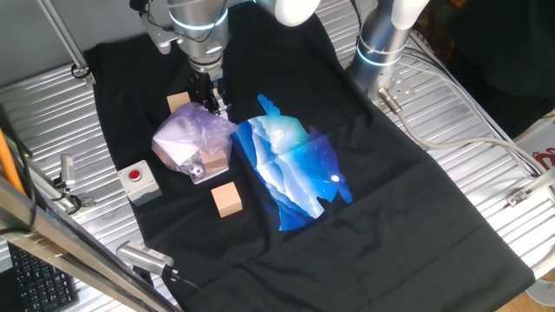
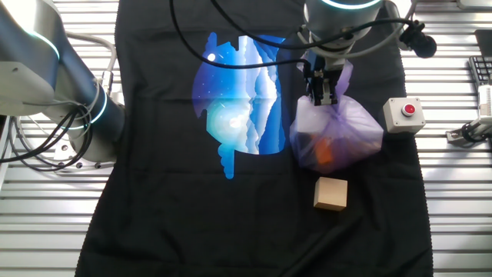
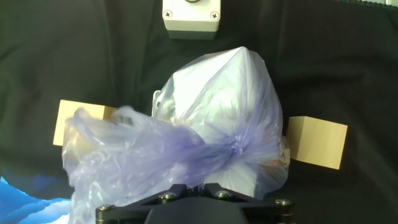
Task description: Pick up a bag of things
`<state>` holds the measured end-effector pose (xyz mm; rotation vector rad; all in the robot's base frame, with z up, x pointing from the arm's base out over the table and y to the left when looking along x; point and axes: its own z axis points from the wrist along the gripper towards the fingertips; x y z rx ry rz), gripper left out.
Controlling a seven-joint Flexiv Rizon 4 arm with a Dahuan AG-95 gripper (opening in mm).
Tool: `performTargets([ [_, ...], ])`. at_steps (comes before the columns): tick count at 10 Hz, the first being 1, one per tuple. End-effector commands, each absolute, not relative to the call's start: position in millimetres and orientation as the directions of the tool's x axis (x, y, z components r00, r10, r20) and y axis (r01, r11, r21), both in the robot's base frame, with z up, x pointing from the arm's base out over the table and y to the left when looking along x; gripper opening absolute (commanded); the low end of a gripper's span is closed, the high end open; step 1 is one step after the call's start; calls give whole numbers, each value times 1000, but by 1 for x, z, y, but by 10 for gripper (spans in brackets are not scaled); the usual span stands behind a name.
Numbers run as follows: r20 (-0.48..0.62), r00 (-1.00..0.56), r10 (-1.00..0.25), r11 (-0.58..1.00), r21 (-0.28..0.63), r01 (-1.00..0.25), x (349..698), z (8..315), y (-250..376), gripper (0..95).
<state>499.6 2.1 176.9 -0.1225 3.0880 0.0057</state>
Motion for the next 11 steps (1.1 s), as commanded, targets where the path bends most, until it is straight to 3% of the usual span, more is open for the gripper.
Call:
performTargets([
  [1,-50,-996,-77,997,3,-77,501,176,2,0],
  [11,-51,-996,-69,998,5,-69,501,176,2,0],
])
